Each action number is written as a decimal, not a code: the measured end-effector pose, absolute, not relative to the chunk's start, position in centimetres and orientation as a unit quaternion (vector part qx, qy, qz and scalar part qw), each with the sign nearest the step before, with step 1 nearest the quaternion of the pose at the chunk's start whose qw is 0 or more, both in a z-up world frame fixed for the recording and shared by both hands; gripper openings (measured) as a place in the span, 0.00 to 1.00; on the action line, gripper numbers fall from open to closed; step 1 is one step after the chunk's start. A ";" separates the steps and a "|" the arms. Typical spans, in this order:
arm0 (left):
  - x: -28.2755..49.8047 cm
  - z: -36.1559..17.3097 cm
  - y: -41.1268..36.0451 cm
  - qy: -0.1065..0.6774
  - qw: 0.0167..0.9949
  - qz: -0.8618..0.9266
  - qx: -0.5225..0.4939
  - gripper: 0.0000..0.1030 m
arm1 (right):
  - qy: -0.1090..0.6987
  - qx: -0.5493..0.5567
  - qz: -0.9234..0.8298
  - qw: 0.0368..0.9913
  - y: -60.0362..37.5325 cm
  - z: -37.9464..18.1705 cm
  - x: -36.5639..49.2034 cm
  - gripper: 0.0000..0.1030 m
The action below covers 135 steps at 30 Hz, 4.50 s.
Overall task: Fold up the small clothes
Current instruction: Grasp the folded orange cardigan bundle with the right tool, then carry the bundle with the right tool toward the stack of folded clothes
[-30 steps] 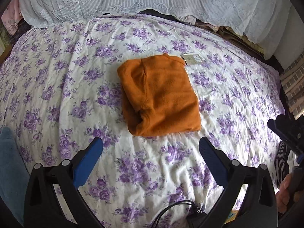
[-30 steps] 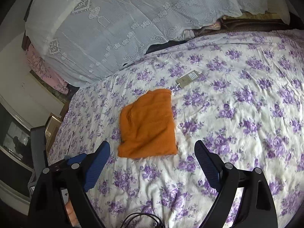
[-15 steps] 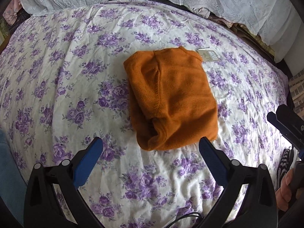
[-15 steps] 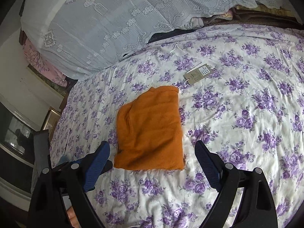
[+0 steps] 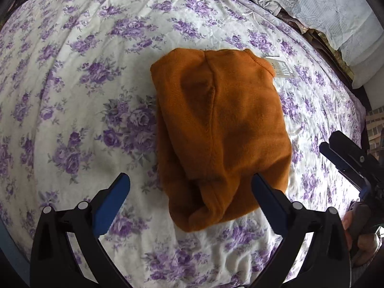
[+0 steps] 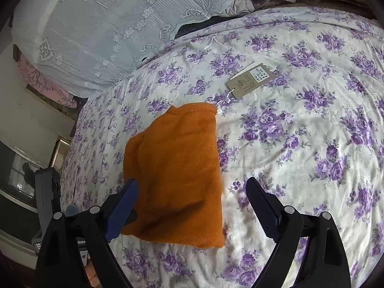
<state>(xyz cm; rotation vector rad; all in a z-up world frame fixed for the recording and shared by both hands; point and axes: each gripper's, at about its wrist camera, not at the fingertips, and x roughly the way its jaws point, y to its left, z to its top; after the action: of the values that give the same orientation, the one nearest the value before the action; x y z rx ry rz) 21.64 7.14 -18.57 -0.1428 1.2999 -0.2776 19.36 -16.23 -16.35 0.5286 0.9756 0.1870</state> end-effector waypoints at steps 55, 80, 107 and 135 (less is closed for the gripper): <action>24.7 -22.0 4.9 0.551 0.790 -0.231 -0.137 0.52 | 0.448 0.302 0.164 0.825 -13.8 -23.2 25.4 0.42; 16.3 -13.3 1.7 0.498 0.808 -0.308 -0.066 0.39 | 0.375 0.292 0.150 0.867 -17.3 -13.6 13.6 0.36; -2.3 -0.8 -15.3 0.369 0.753 -0.536 0.102 0.39 | 0.168 0.335 -0.054 0.926 -28.9 -3.1 -14.9 0.36; -19.7 2.0 -37.6 0.301 0.619 -0.690 0.224 0.42 | 0.037 0.412 -0.252 0.875 -42.9 -3.4 -34.7 0.36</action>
<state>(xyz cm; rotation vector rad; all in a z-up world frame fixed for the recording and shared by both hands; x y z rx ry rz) -19.66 -37.60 2.02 0.5145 0.6925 -1.5873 -34.66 -42.91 -3.42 0.8605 0.0777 -0.5260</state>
